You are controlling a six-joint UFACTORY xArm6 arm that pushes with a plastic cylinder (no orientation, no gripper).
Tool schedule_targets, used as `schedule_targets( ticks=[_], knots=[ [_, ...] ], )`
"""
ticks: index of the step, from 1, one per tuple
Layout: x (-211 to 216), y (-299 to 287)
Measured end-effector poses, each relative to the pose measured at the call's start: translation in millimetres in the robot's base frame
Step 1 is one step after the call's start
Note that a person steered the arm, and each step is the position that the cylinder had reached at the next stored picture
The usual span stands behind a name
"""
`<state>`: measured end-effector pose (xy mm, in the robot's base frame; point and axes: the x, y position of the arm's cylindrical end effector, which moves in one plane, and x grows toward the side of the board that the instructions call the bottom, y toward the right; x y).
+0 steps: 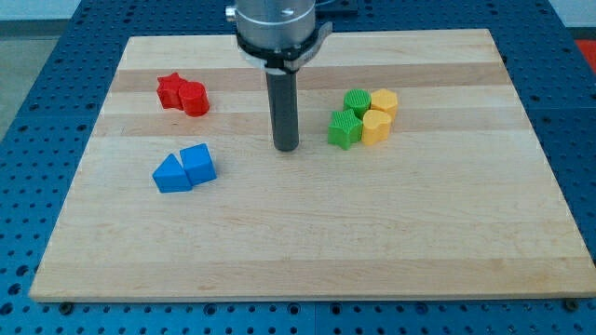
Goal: Move the blue cube to the top right of the blue triangle
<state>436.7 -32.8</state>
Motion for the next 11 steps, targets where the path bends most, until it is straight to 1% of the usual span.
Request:
schedule_targets(
  ticks=[1,2,3,4,6,8,9,10,11],
  knots=[
    [35.8,-3.3],
    [67.9,-29.7],
    [73.5,-46.6],
    [73.5,-48.9],
    [72.8,-74.1],
    [38.1,-98.1],
    [30.1,-119.2],
    [35.7,-116.8],
    [50.4,-105.4]
  ],
)
